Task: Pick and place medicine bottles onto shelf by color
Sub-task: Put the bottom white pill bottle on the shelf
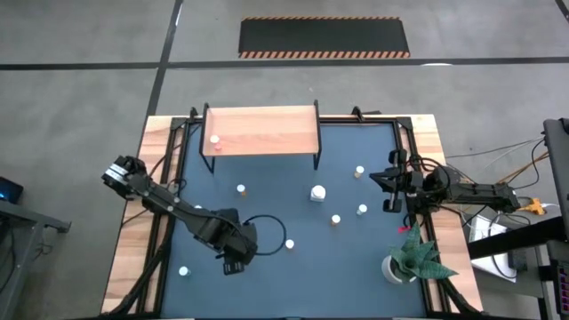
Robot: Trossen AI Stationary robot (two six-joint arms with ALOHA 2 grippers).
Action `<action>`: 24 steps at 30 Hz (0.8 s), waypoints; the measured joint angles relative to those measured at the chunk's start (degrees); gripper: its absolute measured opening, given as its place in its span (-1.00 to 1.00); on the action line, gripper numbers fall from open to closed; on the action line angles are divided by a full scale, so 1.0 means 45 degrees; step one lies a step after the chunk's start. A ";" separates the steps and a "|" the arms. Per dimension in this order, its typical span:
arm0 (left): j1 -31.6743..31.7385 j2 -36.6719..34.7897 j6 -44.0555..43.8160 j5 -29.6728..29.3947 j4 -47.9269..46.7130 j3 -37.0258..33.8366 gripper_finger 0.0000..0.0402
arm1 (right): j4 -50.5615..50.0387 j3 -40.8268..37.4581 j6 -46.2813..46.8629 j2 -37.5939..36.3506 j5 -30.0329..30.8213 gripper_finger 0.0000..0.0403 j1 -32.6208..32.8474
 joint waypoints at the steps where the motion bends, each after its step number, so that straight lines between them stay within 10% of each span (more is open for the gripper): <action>1: 0.0000 0.0000 0.0093 -0.0209 0.0005 -0.0009 0.21 | -0.0012 -0.0003 0.0000 0.0000 0.0000 -0.96 0.0000; 24: -0.0010 0.0581 0.0790 0.0148 0.1091 -0.0870 0.20 | -0.0046 -0.0002 -0.0044 0.0000 0.0005 -0.96 0.0000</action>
